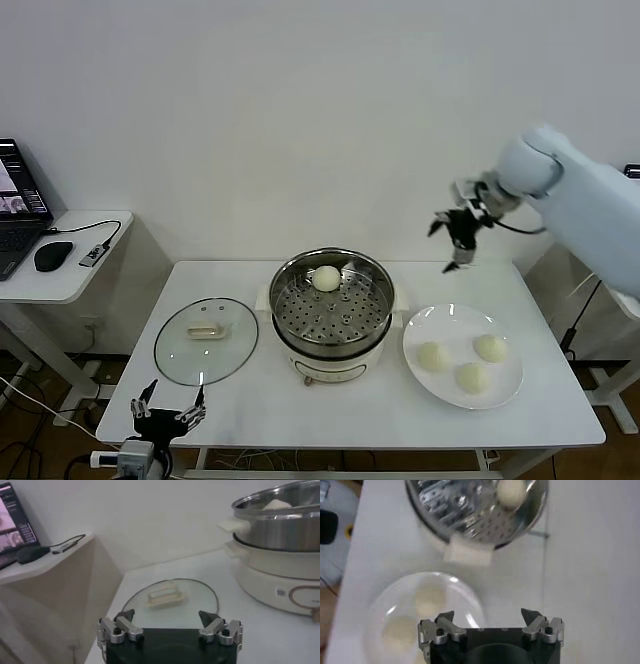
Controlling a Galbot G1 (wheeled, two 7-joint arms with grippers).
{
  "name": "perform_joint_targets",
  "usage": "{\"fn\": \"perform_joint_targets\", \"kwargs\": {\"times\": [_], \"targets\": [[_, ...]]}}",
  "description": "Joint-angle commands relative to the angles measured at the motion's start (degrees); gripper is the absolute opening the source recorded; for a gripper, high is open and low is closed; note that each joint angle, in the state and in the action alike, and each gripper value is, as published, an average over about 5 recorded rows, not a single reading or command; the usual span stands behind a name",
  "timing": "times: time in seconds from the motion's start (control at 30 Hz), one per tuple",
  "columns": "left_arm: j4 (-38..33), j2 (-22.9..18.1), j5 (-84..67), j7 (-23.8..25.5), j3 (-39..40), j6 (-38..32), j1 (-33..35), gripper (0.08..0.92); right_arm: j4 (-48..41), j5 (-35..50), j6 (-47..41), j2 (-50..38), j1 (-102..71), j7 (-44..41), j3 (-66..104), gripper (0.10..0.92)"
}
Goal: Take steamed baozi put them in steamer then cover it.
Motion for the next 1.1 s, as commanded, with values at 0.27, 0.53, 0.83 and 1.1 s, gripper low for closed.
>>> {"fn": "perform_joint_targets", "kwargs": {"times": [0.27,0.53,0.83,1.1], "targets": [[0.08,-0.23,1.38,0.46,0.15,0.63,0.84,0.823,2.15,-7.31,-2.75,-1.42,-20.88,0.3,10.06,0.823],[0.36,-0.25,1.83,0.55,0.06,0.68,0.96,0.823,-0.41,-10.23,-0.96,2.83,-24.12,0.9,10.89,0.823],[1.0,-0.47,1.93,0.5,0.11,0.66,0.72,0.823,-4.63,-13.67,1.88,7.13,-25.75,2.93,11.31,0.823],[1.39,-0.34,1.89,0.51,-0.28,0.65,0.58,0.823,-7.76,-15.58,2.79,10.15,-26.14,5.73,12.09,0.823]]}}
